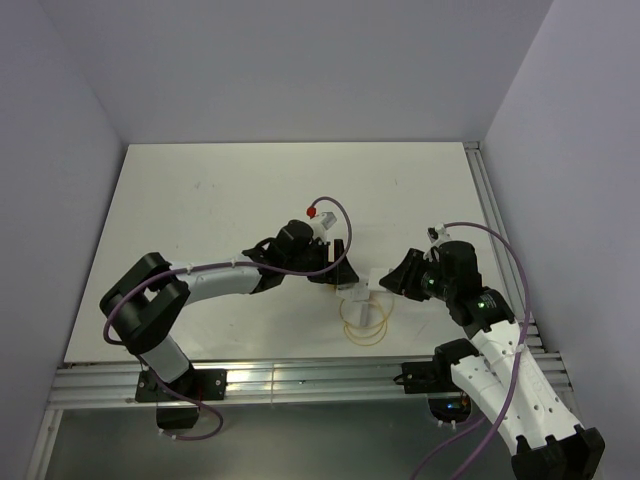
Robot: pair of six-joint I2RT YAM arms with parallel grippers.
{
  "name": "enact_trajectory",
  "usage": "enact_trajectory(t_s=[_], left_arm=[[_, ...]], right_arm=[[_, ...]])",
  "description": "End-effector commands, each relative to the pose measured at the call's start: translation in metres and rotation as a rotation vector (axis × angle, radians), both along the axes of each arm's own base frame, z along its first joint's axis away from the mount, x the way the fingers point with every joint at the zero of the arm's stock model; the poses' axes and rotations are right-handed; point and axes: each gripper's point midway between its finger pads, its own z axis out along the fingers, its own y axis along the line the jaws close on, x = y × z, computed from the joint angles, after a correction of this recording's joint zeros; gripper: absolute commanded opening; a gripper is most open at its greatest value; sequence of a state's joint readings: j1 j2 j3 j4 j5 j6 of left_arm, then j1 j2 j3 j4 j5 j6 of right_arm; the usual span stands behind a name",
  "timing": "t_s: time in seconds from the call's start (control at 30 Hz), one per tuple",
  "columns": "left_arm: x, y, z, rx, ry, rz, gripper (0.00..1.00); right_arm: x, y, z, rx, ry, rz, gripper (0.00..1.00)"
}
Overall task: Insert the plug
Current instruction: Insert the plug into the socket.
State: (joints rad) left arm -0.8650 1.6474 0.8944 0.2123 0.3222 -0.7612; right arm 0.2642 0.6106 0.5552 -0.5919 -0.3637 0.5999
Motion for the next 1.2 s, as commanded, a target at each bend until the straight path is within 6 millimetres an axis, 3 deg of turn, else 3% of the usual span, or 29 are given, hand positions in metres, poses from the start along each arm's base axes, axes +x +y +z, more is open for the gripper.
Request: enact_trajectory(t_s=[0.0,0.73,1.0,1.13,1.17], left_arm=[[0.006,-0.013,0.022,-0.043,-0.054,-0.01,0.75],[0.008,-0.018,0.013,0.011,-0.062,-0.004,0.76],[0.004,-0.017,0.011,-0.001,-0.054,-0.015,0.6],[0.002,-0.017,0.009,-0.005,-0.048,-0.02,0.44],[0.002,-0.018,0.009,-0.006,-0.048,-0.02,0.35]], right_arm=[[0.01,0.004,0.03,0.025,-0.104,0.015,0.0],[0.012,0.006,0.024,0.023,-0.088,0.031,0.0],[0.013,0.007,0.022,0.023,-0.082,0.037,0.0],[0.013,0.007,0.02,0.012,-0.09,0.041,0.0],[0.013,0.007,0.018,0.01,-0.09,0.045,0.0]])
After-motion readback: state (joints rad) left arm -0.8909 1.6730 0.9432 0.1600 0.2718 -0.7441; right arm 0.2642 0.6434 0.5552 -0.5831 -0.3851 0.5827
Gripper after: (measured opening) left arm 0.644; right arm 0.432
